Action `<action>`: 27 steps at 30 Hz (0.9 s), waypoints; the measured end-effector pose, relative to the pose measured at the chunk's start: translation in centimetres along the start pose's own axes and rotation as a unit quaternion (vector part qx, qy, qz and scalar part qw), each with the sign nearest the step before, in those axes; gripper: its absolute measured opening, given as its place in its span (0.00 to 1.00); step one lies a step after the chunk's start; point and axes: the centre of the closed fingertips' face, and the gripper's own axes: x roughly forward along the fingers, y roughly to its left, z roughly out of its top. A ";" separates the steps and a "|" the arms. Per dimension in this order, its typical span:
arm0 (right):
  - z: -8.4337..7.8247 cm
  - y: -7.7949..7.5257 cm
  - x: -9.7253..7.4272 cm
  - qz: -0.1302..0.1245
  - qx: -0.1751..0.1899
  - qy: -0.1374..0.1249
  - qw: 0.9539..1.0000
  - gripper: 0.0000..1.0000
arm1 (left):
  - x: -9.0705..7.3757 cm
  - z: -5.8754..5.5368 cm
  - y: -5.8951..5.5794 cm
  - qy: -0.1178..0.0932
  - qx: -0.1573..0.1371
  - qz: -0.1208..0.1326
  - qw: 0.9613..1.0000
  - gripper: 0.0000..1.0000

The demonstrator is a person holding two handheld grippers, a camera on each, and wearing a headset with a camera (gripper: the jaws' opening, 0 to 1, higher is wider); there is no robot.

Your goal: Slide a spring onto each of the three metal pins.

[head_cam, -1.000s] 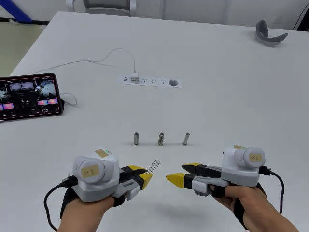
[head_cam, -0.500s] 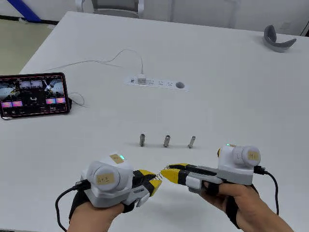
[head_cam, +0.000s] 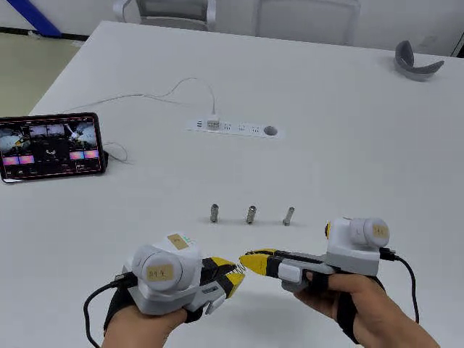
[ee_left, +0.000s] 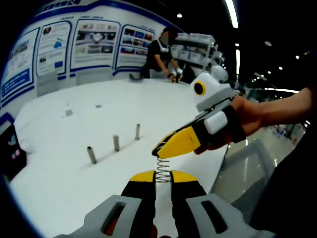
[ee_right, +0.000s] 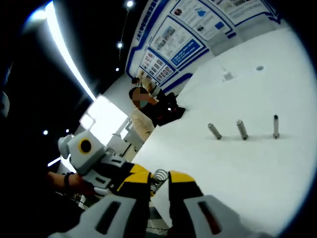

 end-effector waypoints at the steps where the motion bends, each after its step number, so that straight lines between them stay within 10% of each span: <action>1: 0.0 0.1 -0.1 0.004 0.004 0.000 1.000 0.14 | 0.1 0.0 -0.1 0.000 0.002 -0.002 1.000 0.10; 16: 0.4 0.9 -1.3 0.015 -0.001 0.005 1.000 0.12 | 0.9 0.4 -0.9 0.009 0.016 -0.028 0.999 0.10; 27: 0.3 1.6 -1.6 0.011 -0.081 0.066 0.994 0.12 | 1.5 0.6 -2.0 0.020 0.030 -0.056 0.998 0.10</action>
